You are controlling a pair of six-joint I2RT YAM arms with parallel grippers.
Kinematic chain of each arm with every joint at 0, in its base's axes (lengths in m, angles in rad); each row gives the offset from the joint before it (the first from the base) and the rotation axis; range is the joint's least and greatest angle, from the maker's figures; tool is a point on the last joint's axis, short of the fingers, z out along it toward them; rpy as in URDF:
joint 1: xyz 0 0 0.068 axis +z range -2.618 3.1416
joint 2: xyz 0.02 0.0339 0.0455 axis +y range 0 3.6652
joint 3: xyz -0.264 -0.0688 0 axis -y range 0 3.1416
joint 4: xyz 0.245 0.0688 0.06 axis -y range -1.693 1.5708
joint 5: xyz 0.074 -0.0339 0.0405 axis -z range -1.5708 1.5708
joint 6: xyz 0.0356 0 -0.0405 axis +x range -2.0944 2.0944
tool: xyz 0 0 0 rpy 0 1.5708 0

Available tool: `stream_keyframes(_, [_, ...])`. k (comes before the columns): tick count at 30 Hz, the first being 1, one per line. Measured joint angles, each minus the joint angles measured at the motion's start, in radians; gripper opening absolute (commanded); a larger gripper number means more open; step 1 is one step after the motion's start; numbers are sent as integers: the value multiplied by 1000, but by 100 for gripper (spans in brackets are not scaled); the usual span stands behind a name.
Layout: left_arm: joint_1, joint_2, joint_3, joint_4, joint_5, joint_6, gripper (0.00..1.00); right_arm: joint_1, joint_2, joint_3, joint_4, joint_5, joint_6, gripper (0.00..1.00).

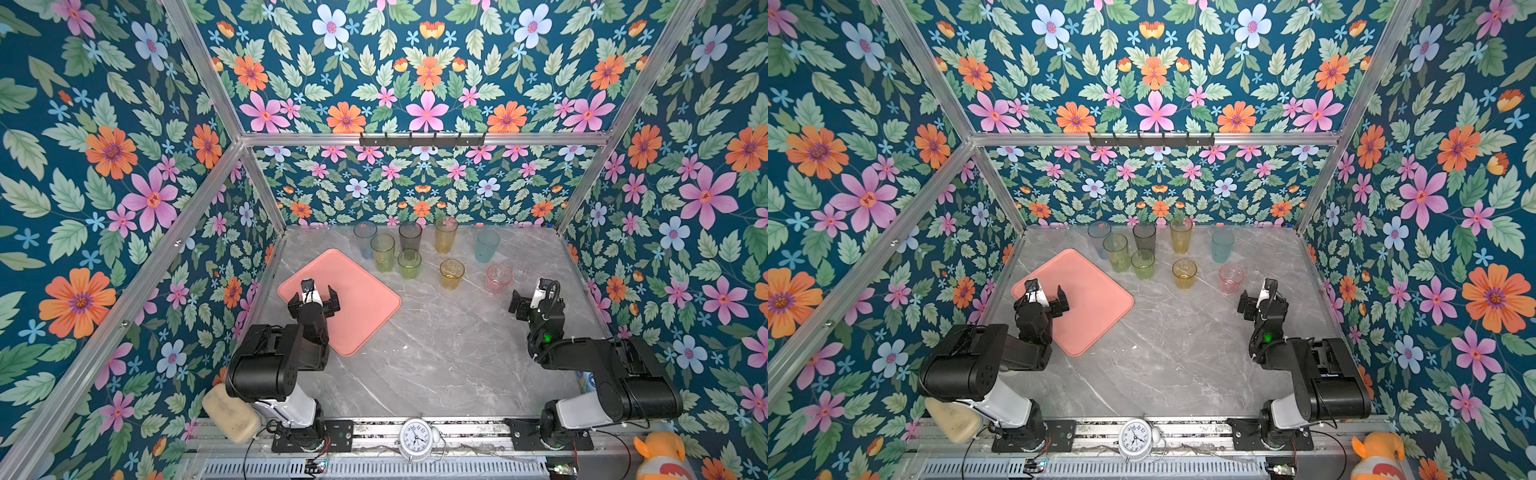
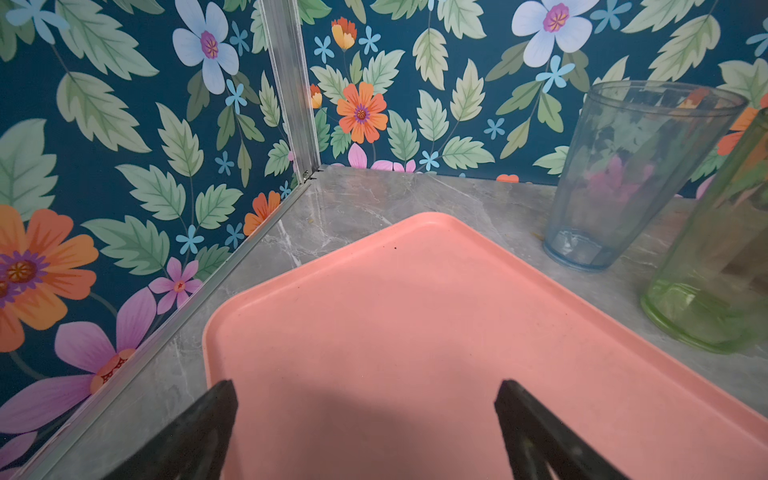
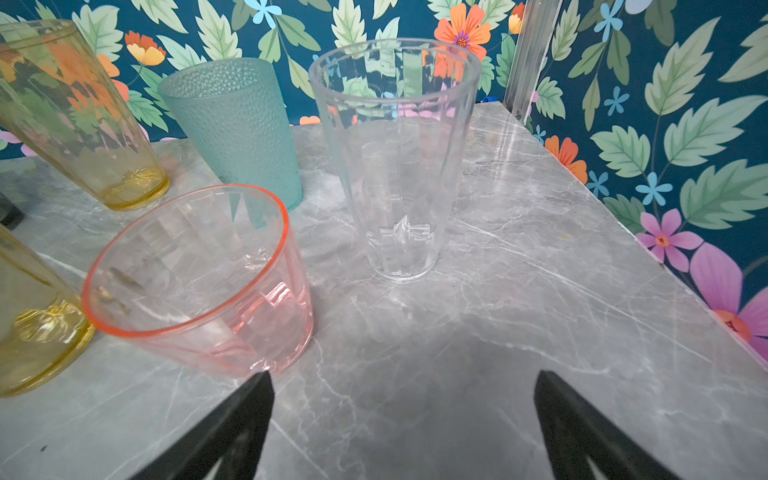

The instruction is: Place the glasses into the tray

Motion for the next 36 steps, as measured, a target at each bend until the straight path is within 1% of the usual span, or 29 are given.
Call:
stream_keyframes(12, [1, -2, -3, 0, 3, 0, 100, 0, -1, -6, 1, 0, 0, 99])
stream_keyframes(15, [1, -49, -4, -32, 6, 1, 100, 0, -39, -42, 19, -16, -1, 99])
stream_keyframes(18, [0, -142, -2, -76, 2, 1, 99, 5, -145, -52, -21, -14, -1, 99])
stream_keyframes(21, [-7, -217, 5, -136, -4, 1, 100, 6, -293, -5, -156, 11, 11, 99])
stream_keyframes(24, [-21, -295, 31, -217, -52, -14, 100, 6, -401, 38, -264, 56, 68, 99])
stream_keyframes(27, [-28, -359, 127, -364, -117, -89, 100, 6, -489, 95, -430, 114, 171, 99])
stream_keyframes(29, [-32, -388, 217, -484, -154, -151, 100, 6, -534, 179, -578, 142, 247, 99])
stream_keyframes(32, [-40, -400, 333, -675, -186, -255, 98, 6, -544, 344, -792, 117, 322, 99])
stream_keyframes(36, [-83, -391, 451, -896, -194, -360, 99, 6, -509, 539, -1047, 6, 396, 99])
